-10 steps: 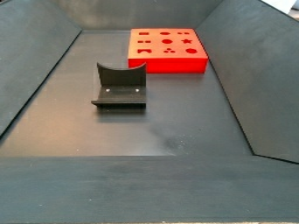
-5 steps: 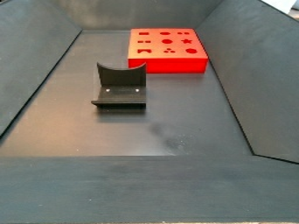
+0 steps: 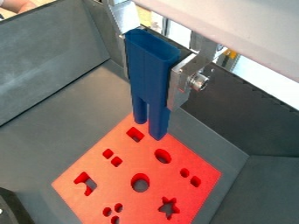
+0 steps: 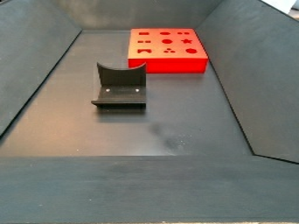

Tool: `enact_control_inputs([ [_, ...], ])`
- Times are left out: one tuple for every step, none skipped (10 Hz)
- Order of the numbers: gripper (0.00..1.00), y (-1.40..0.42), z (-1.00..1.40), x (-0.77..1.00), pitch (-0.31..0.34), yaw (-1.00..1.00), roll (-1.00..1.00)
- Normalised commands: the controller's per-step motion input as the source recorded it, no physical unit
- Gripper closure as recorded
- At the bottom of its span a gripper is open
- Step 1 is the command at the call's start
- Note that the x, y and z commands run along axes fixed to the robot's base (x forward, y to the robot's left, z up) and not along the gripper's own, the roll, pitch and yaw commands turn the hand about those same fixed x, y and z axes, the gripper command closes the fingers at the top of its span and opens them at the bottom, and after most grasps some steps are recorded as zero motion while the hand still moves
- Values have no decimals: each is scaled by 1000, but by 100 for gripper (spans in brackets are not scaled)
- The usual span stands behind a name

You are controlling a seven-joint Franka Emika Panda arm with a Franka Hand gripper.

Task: Pick up the square-circle object. Move up. Rotate the square-circle object. Place the square-circle object on the fixture. Regrasp the square-circle object. Move to above the board. Insert the square-circle object.
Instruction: Insert the square-circle object.

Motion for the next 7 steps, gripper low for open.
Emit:
enact_control_inputs([
  [100, -14, -26, 0, 0, 0, -13],
  [100, -209, -237, -134, 0, 34, 0],
  [100, -337, -580, -349, 0, 160, 10],
  [100, -306, -786, -554, 0, 303, 90],
  [100, -243, -891, -369, 1, 391, 129],
  [100, -186, -863, -169, 0, 189, 103],
  [100, -157, -834, -146, 3, 200, 87],
])
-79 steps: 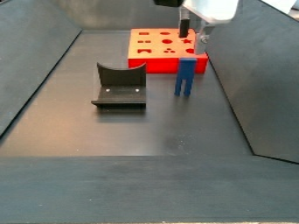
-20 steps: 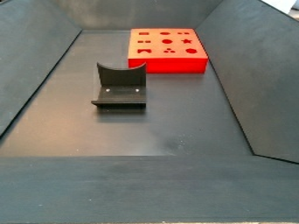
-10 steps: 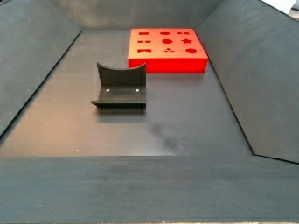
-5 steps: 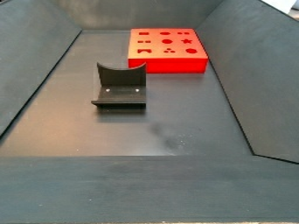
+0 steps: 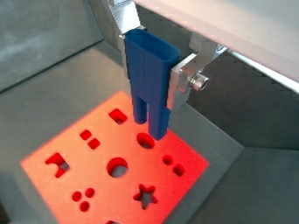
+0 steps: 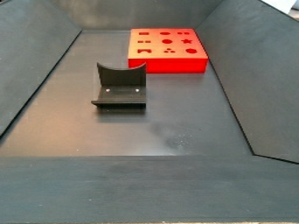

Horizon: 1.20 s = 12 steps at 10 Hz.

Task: Pick up the square-circle object. Move up. Rotate the square-circle object. Place the square-circle object on the fixture. Regrasp the square-circle object. Move to above the board. Insert the square-circle object.
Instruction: Insert the square-circle object.

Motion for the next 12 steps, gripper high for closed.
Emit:
enact_control_inputs([
  [100, -69, -757, -166, 0, 174, 0],
  [100, -34, -711, -160, 0, 14, -20],
  [100, -69, -726, -120, 0, 0, -47],
  [100, -146, -783, -126, 0, 0, -23],
  [100, -346, -800, -31, 0, 0, 0],
  [100, -337, -749, -9, 0, 86, 21],
  [100, -297, -729, -17, 0, 143, 69],
  [100, -257, -740, -14, -3, 103, 90],
  [100, -194, -643, -80, -16, 106, 193],
  [100, -166, -634, -191, -71, 143, 271],
  [100, -100, -566, -163, -90, 149, 313],
  [100, -34, -446, -63, -113, 120, 350],
])
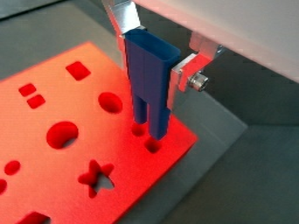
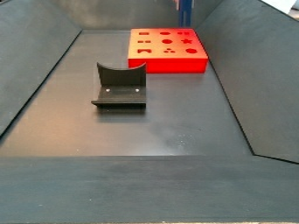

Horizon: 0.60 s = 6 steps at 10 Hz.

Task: Pick up the square-circle object. Move up. Rotate the square-circle object. Place the square-circle object on the fixture. Regrasp the square-circle object. Move to above the board. Insert the square-circle object.
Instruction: Insert the square-circle object.

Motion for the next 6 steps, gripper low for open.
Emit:
enact_control_inputs([
  [100, 0, -354, 0, -90, 0, 200],
  [100, 0, -263, 0, -69, 0, 31],
  [100, 0, -197, 31, -59, -26, -13],
  [100, 0, -154, 211, 0, -117, -49],
  [100, 0, -131, 246, 0, -106, -10],
  [100, 0, -246, 117, 0, -77, 0],
])
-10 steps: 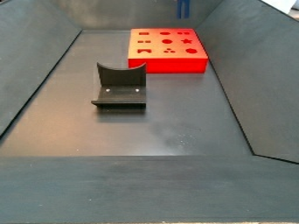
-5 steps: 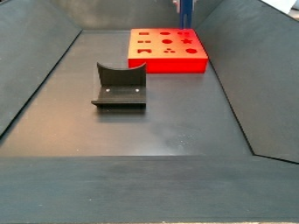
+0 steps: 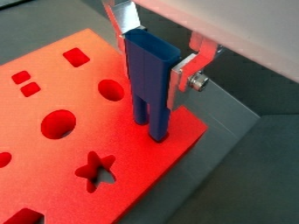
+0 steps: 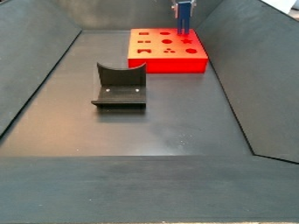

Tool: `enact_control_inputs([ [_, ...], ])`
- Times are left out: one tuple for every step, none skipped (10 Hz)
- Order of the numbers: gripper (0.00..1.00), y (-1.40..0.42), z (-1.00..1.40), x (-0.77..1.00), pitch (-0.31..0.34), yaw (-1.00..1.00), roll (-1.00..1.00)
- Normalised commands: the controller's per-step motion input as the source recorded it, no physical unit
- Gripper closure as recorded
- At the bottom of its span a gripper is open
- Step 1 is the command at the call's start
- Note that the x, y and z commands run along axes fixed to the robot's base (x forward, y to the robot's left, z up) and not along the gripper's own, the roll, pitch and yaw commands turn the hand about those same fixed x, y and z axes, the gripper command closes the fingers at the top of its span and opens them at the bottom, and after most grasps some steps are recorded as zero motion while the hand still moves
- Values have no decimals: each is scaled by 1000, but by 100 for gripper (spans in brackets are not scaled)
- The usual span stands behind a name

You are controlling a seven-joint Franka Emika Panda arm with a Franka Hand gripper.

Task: Pick up the square-circle object. Move up. Rotate the square-circle object. Place the square-circle object on the fixture. Regrasp the square-circle object. Move to above the board. Insert the square-circle object.
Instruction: Insert the square-circle object.

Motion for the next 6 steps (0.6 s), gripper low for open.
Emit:
enact_control_inputs([
  [100, 0, -531, 11, -57, -66, 0],
  [100, -66, -806, 0, -123, -66, 30],
  [100, -114, -923, 9, -143, -66, 57],
  [100, -11, -634, 0, -207, 0, 0],
  [100, 0, -440, 0, -176, 0, 7],
  [100, -109, -209, 0, -107, 14, 103],
])
